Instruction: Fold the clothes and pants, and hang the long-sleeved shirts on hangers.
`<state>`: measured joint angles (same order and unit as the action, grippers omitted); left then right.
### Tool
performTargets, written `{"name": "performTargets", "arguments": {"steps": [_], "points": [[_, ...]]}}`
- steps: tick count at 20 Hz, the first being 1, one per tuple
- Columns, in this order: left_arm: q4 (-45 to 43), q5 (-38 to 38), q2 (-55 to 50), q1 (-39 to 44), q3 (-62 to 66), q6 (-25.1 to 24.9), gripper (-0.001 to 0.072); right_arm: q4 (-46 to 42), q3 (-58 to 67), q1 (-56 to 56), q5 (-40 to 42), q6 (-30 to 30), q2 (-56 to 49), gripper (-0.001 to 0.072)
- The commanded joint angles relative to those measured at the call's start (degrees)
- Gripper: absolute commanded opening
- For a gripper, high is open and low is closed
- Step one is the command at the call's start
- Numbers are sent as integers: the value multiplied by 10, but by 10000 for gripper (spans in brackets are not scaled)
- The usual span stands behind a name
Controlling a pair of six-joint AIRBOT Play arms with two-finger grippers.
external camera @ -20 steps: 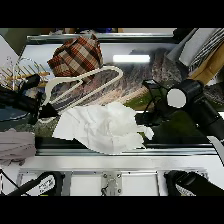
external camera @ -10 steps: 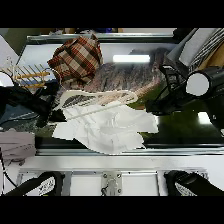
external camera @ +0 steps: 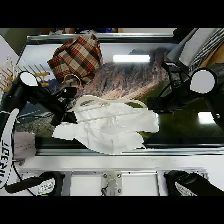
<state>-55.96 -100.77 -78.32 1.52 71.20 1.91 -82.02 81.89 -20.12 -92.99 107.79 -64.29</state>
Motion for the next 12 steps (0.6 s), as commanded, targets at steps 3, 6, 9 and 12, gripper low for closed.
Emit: {"name": "performTargets", "arguments": {"steps": [3, 6, 9, 12], "points": [[0, 38, -37, 36, 0, 7, 14, 2, 30, 0, -4, -7, 0, 13], [-1, 47, -49, 51, 0, 13, 14, 2, 37, 0, -18, -9, 1, 13], [0, 69, -49, 52, 1, 19, 14, 2, 39, 0, -36, -19, 1, 12], [-1, 68, -49, 52, 0, 20, 14, 2, 40, -1, -35, -22, 6, 13]]}}
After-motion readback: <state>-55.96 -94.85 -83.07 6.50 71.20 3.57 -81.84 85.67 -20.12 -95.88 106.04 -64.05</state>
